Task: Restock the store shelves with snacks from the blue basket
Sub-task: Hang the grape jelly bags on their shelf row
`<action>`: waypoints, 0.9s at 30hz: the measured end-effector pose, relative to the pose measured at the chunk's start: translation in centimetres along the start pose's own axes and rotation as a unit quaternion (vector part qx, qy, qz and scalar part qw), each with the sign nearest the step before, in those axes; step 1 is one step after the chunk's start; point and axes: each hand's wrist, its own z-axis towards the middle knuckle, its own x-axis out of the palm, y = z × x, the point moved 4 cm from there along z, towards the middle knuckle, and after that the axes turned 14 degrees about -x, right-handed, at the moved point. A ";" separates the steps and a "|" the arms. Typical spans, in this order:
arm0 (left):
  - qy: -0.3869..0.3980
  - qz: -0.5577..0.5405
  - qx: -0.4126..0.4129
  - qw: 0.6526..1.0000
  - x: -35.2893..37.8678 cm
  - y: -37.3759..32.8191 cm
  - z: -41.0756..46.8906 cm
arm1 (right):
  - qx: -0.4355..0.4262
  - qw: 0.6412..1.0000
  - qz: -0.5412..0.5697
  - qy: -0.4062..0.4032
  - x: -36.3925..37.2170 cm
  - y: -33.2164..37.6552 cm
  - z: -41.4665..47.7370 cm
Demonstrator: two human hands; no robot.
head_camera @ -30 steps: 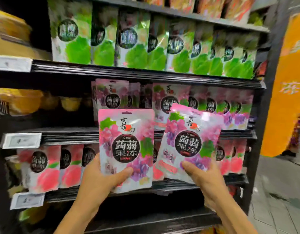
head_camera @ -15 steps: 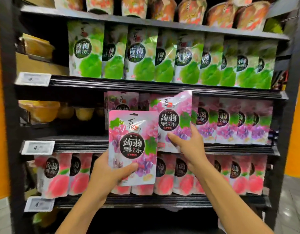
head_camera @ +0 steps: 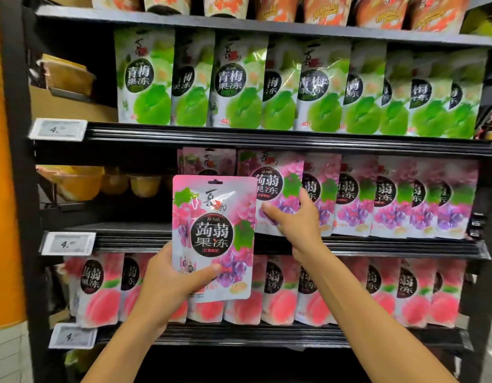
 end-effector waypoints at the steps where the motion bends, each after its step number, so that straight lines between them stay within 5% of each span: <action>1: 0.001 -0.001 -0.001 1.000 0.0 0.0 0.1 | -0.007 1.000 -0.013 0.000 0.2 0.0 0.2; 17: 0.000 -0.012 -0.010 1.000 1.0 1.6 0.8 | -0.113 0.959 -0.252 0.055 -3.3 0.7 -1.9; 27: 0.004 -0.021 -0.029 0.999 2.0 1.6 0.7 | -0.086 0.932 -0.349 0.040 -2.8 -0.1 -1.0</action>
